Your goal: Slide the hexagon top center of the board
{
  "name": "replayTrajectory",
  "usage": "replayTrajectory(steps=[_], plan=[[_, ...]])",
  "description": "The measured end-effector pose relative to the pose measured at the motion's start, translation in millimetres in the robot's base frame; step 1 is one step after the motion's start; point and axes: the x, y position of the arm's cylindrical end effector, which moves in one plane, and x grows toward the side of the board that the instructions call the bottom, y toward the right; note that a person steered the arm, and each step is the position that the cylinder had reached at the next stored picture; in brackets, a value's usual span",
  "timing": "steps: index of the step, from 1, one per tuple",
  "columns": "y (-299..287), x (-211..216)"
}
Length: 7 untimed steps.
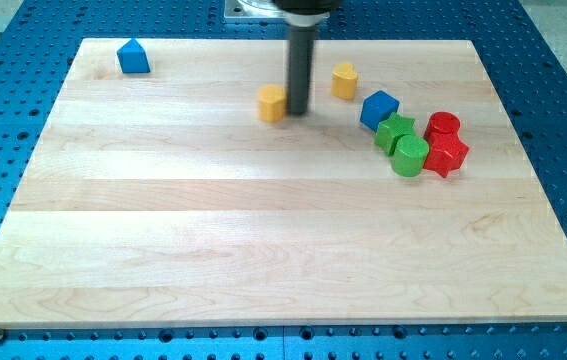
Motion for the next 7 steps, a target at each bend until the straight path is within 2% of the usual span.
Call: replayTrajectory(steps=[1,2,3,4,5,6,7], plan=[[5.9,69.8],[-55.7,55.9],[-62.8,3.9],[-23.7,-52.3],[-38.0,-11.9],[-5.5,23.6],[22.8,-15.8]])
